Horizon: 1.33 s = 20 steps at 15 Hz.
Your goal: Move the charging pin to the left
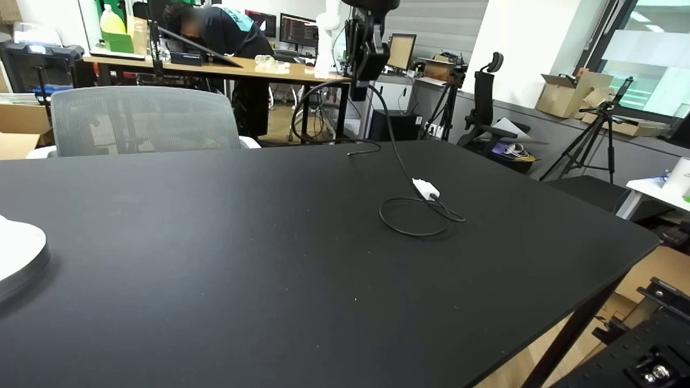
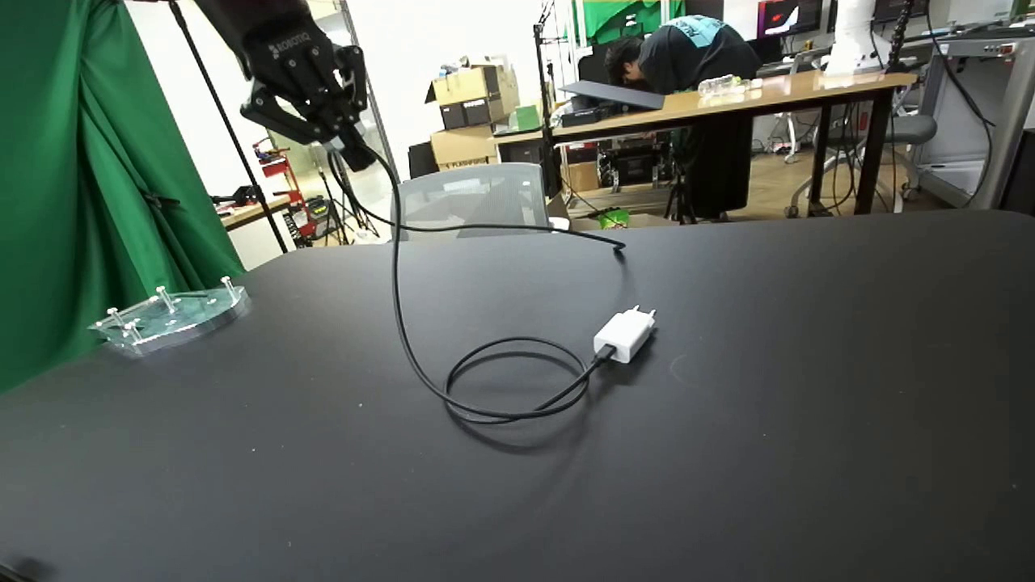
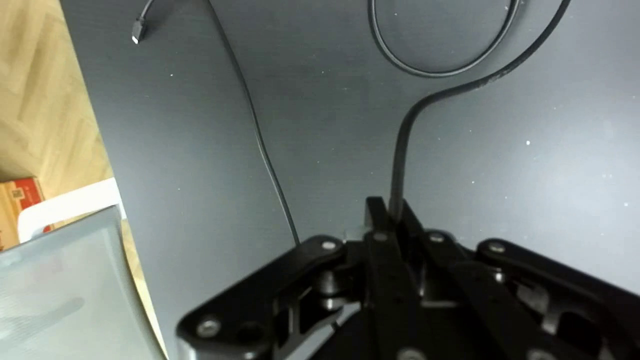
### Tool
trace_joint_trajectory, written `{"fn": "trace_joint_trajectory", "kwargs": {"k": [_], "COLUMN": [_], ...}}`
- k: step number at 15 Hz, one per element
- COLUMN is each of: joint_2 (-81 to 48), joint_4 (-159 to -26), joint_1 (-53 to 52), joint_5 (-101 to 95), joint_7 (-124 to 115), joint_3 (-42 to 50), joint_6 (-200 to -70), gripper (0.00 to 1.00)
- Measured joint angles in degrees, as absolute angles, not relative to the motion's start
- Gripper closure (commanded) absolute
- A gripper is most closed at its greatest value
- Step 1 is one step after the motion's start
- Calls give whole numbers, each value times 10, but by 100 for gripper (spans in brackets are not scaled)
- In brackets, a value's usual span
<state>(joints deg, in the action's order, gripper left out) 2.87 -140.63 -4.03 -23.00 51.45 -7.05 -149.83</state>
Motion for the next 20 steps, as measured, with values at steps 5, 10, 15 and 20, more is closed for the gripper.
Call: {"fn": "trace_joint_trajectory", "kwargs": {"k": [5,10,15,20], "joint_2": [13,-27,-66,-79], "joint_4": [-1414,-1435,-1452,-1452], "joint_1": [-44,-45,-42,-25], "joint_5": [-290,-190,70,199], "joint_7": [574,692,914,1027], "joint_3": [-69,-71,-137,-176], "joint_6": [-1516,-1606,-1647,-1619], "gripper": [98,98,98,98]}}
